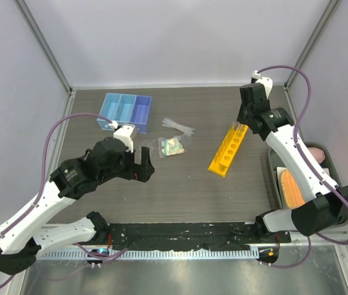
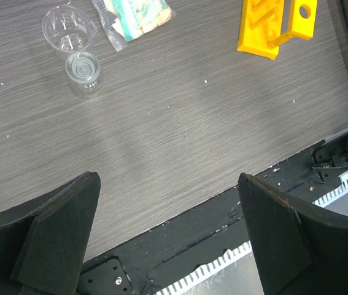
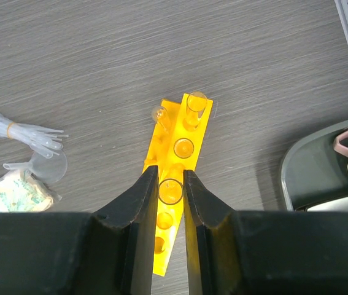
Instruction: Organize the chemistry lab equipment
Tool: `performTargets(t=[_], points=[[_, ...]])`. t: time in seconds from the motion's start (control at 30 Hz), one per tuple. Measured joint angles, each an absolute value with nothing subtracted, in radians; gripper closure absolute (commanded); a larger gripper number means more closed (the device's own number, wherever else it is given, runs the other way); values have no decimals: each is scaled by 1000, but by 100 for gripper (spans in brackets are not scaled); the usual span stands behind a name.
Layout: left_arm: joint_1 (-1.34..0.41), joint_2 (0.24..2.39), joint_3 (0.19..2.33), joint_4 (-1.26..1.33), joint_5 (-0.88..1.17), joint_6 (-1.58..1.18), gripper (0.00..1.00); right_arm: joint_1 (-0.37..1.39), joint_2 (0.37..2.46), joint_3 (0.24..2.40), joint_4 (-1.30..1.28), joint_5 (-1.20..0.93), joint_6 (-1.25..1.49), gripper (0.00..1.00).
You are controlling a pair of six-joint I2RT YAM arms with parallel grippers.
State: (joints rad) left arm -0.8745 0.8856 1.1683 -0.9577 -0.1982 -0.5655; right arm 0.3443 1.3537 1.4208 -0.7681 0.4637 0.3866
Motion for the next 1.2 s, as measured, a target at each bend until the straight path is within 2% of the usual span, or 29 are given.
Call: performTargets(t=[0.8,1.2], points=[[-875,937,1168,-926,-198,-532,0,343,1382,1333,-710,454,370,92],[-875,947,1168,-915,-198,-522,0,343,1393,1219,-635,450,377,92]])
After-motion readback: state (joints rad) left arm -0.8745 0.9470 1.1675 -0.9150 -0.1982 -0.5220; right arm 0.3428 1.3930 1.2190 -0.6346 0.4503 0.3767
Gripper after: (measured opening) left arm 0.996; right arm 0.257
